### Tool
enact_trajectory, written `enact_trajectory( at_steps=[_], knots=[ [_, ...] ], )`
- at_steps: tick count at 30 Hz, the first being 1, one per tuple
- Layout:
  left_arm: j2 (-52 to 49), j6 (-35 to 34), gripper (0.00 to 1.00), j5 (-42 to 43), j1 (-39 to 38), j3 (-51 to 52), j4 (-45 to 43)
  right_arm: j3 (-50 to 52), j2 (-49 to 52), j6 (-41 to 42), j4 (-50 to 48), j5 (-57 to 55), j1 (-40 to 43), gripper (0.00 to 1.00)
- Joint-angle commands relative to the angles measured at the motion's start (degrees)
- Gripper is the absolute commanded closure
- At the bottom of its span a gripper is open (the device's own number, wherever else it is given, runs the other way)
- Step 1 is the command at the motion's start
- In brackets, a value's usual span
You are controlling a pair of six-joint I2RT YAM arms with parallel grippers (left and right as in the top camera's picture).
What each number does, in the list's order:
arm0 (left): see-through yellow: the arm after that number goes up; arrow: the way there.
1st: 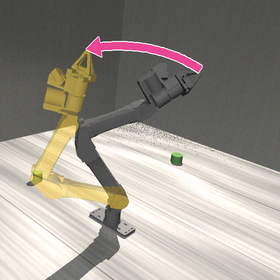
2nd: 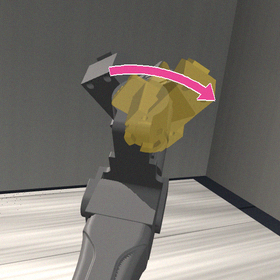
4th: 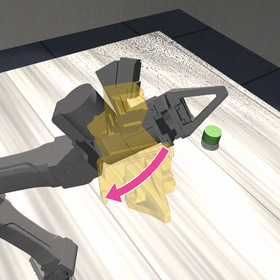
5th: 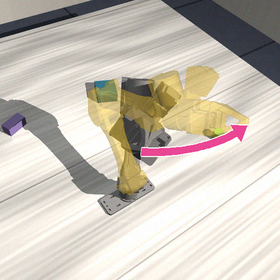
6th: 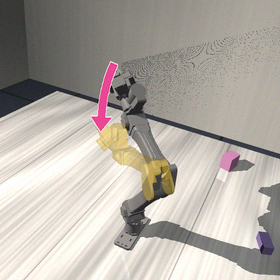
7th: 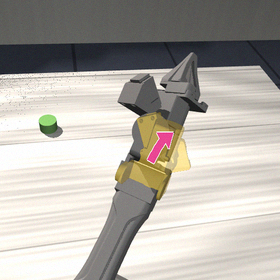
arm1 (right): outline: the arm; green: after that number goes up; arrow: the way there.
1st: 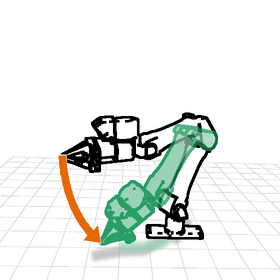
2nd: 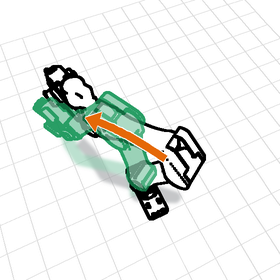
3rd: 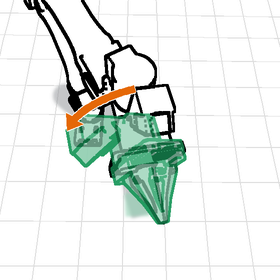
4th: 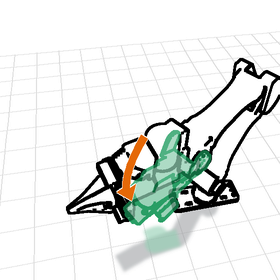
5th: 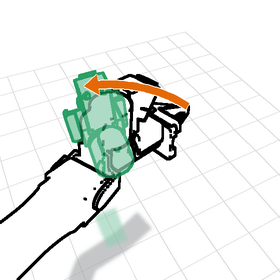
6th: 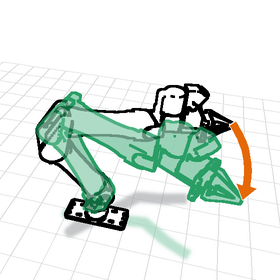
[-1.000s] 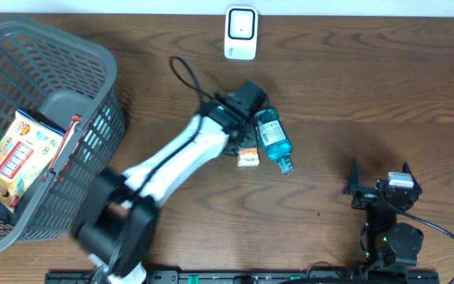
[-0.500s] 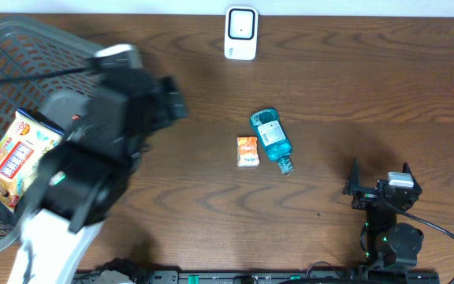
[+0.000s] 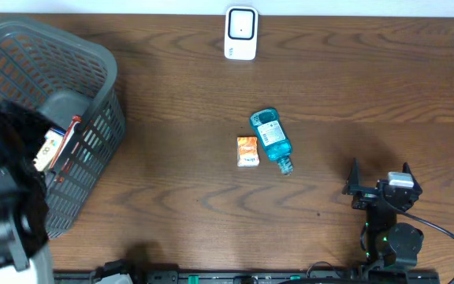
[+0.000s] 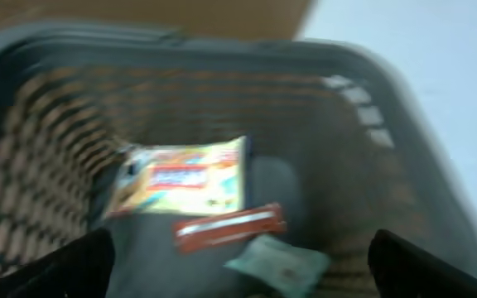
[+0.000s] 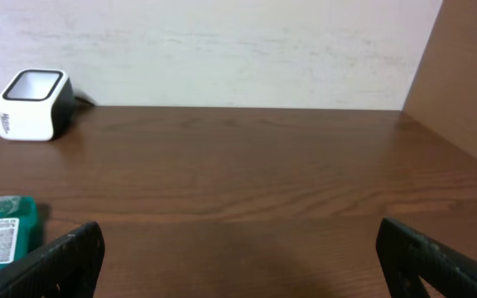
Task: Scan the item barcode
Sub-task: 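Release the packet and return the left gripper to the basket, then grasp the long red-and-white snack bar in the basket with the left gripper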
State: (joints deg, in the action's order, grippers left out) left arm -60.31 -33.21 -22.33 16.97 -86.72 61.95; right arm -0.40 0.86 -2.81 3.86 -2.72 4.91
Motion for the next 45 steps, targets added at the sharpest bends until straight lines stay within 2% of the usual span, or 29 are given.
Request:
enact_trajectory(
  at_steps=[1, 9, 18, 23, 29, 39, 45],
  knots=[
    [-5.73, -4.22, 0.02, 4.28, 5.88, -0.61, 2.34, 0.09, -0.15, -0.68, 0.22, 0.09, -0.46, 0.01],
    [-21.35, -5.7, 0.02, 20.37, 14.69, -0.42, 4.9, 0.09, -0.15, -0.68, 0.22, 0.09, -0.46, 0.01],
    [-37.03, -15.34, 0.02, 21.05, 16.22, 1.4, 8.09, 0.09, -0.15, -0.68, 0.22, 0.09, -0.46, 0.01],
    [-43.41, -17.62, 0.02, 23.26, 16.22, 2.51, 7.82, 0.09, -0.15, -0.68, 0.22, 0.09, -0.46, 0.01],
    [-47.32, -23.91, 0.02, 23.26, 16.06, 5.88, 4.42, 0.09, -0.15, -0.7, 0.22, 0.09, -0.46, 0.01],
    [-47.5, -33.33, 0.02, 23.43, 15.54, 14.14, -8.72, 0.09, -0.15, -0.68, 0.22, 0.09, -0.46, 0.01],
    [-47.5, -34.4, 0.02, 23.17, 12.41, 15.26, -13.73, 0.09, -0.15, -0.68, 0.22, 0.09, -0.46, 0.01]
  ],
)
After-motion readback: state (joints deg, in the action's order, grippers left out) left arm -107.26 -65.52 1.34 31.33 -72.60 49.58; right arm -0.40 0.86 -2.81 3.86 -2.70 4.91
